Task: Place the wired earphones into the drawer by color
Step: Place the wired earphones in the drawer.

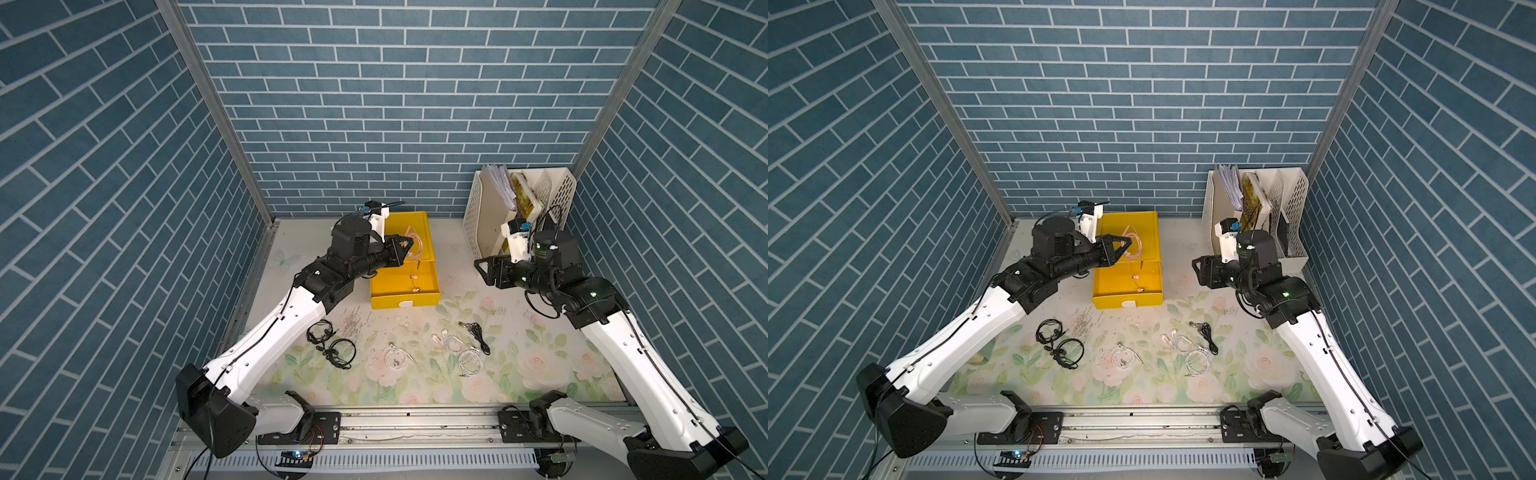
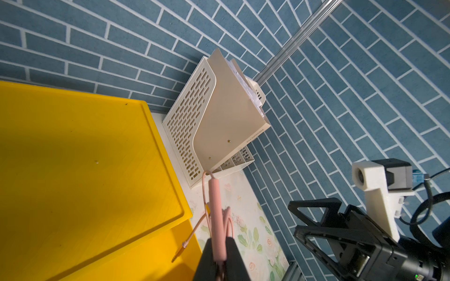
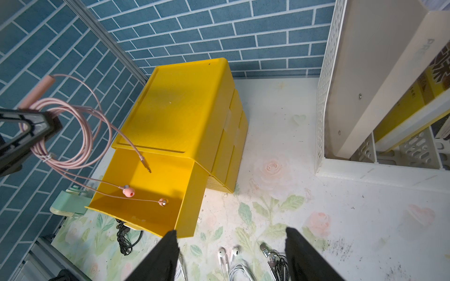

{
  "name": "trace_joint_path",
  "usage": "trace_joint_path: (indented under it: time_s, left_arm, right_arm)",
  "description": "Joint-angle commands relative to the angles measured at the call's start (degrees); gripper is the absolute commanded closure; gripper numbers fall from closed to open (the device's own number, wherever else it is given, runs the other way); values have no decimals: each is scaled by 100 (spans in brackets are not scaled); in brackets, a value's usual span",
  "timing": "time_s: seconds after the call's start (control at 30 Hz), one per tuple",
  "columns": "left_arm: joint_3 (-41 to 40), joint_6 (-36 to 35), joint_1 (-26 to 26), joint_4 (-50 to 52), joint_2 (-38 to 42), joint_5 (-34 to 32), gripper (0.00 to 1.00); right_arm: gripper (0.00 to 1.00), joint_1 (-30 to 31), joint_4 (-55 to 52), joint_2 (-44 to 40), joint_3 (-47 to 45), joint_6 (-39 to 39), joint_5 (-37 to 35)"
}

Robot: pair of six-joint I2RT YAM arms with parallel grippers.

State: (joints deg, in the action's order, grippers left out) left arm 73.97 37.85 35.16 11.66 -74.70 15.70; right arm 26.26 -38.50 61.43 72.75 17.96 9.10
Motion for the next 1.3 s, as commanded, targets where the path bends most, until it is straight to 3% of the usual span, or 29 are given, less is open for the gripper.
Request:
trace_joint_path:
  time_s: [0.0, 1.27]
  left_arm:
    - [-162, -103, -48, -162, 157, -16, 88]
    - [-1780, 55, -71, -701, 289, -314, 83]
  right_arm:
    - [29, -5, 132, -113, -76, -11, 57]
    - [29, 2, 359, -192, -560, 6, 44]
